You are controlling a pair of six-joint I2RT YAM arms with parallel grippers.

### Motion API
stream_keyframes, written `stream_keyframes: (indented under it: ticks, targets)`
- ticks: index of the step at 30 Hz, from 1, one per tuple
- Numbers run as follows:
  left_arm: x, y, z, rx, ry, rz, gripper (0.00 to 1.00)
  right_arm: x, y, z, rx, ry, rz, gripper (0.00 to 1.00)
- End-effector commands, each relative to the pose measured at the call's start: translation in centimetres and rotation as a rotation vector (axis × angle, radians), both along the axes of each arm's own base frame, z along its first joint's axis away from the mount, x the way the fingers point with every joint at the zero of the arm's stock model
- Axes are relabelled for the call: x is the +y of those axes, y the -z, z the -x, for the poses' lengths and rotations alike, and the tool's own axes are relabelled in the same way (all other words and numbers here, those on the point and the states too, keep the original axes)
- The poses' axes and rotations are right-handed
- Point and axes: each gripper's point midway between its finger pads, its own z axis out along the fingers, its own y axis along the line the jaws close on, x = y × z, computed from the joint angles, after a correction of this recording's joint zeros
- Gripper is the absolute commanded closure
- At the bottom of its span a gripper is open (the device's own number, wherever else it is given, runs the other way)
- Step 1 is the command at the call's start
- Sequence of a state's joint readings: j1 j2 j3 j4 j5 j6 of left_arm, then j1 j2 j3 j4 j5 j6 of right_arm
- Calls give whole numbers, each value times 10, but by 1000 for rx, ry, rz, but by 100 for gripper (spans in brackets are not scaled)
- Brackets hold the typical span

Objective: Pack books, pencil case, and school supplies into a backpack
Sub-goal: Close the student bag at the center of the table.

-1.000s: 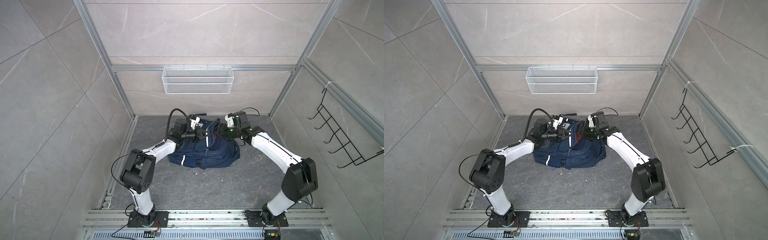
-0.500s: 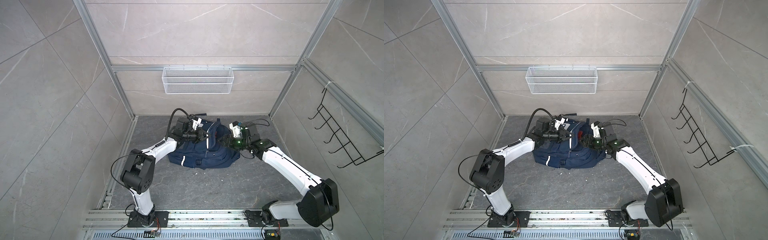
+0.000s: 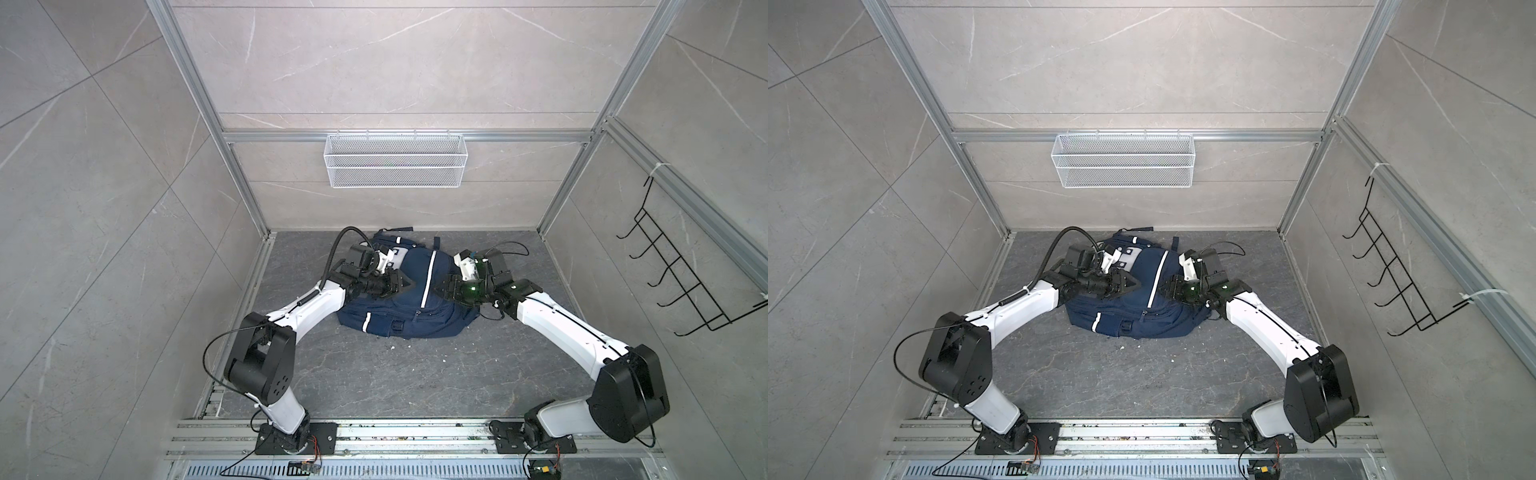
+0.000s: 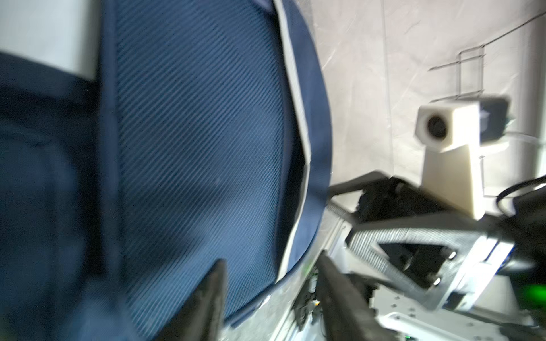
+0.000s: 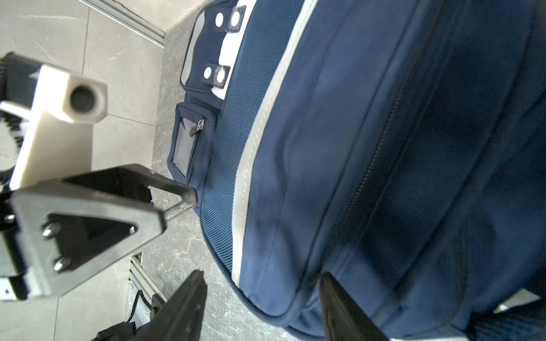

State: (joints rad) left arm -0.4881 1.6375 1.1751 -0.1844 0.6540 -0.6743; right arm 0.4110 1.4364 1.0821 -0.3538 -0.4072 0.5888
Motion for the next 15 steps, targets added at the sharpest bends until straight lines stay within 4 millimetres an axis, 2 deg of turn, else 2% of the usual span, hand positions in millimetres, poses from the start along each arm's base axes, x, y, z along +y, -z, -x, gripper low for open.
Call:
stream_keyframes:
  ticks: [1,4,7,15]
  targets:
    - [27,22,22,68,-19,-150,31,-9,7,10,10,-16,73,38]
    - [37,33,36,109,-18,-192,30,-17,12,14,20,-14,128,38]
    - [41,40,38,126,-30,-201,30,-26,21,16,44,9,183,38]
    - [32,32,16,119,-76,-155,33,-31,18,14,45,21,223,38]
